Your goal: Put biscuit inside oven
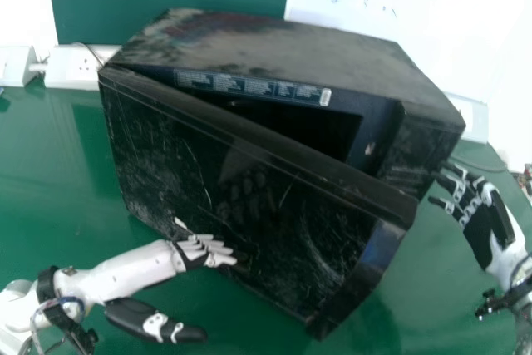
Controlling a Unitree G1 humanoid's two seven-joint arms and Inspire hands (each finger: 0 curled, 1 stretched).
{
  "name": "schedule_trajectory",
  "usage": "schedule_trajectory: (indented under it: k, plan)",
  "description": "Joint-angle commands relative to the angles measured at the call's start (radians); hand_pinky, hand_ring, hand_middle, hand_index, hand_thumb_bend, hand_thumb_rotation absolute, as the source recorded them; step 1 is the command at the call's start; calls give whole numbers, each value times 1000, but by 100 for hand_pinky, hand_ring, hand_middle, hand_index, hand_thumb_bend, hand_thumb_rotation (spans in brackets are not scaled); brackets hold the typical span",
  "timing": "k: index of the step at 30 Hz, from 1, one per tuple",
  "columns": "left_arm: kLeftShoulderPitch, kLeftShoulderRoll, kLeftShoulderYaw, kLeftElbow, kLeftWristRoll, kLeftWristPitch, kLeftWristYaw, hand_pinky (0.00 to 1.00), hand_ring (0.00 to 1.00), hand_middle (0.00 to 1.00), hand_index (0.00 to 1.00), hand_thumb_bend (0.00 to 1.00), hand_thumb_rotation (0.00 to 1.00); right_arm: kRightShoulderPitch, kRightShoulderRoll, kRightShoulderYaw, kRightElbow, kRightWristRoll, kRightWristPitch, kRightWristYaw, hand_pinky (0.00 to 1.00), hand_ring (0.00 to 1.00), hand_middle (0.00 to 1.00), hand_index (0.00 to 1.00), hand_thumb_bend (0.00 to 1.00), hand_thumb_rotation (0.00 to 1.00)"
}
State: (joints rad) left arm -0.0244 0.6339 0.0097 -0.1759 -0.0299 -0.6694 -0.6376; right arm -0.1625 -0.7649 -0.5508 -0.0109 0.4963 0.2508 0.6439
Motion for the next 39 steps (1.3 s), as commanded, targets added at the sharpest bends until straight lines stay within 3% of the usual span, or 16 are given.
schedule_trajectory:
  k: [1, 7, 13, 17, 20, 23, 26, 30, 39]
  plan:
    - [-20, -4, -16, 29, 31, -34, 6, 68, 81, 85, 83, 99, 100, 4, -4, -3, 5, -4, -6, 5, 82, 91, 92, 91, 39, 91]
    - [-52, -5, -28, 25, 66, 15, 8, 67, 81, 85, 84, 98, 100, 6, -2, -5, 1, -4, 1, -3, 84, 92, 93, 91, 64, 100]
    - [-94, -27, -56, 62, 62, 19, 11, 68, 82, 85, 84, 99, 100, 4, -1, -5, 8, -2, -11, 9, 84, 94, 94, 90, 53, 99]
    - [-127, -33, -76, 84, 50, 28, -1, 68, 82, 85, 84, 98, 100, 7, 1, -7, 0, 0, -6, 6, 86, 95, 95, 90, 46, 93]
    - [-145, -33, -87, 91, 59, 30, -1, 68, 82, 85, 84, 99, 100, 7, 2, -8, -1, -1, -5, 3, 83, 95, 95, 90, 50, 96]
    - [-161, -37, -106, 95, 10, 79, -31, 68, 82, 86, 84, 98, 100, 5, 0, -7, 4, 1, -9, 10, 89, 98, 97, 91, 47, 91]
    - [-187, -38, -117, 110, 29, 89, -39, 68, 82, 85, 84, 98, 100, 5, -1, -5, 10, -7, -14, 9, 89, 99, 98, 93, 48, 94]
    - [-225, -69, -129, 148, 58, 83, -16, 68, 82, 86, 85, 98, 100, 7, 1, -4, 6, -7, -14, 8, 84, 95, 95, 91, 46, 85]
    - [-324, -127, -164, 249, 130, 81, 15, 69, 82, 85, 84, 99, 100, 13, 6, -6, -1, -9, -16, 3, 86, 93, 95, 89, 47, 84]
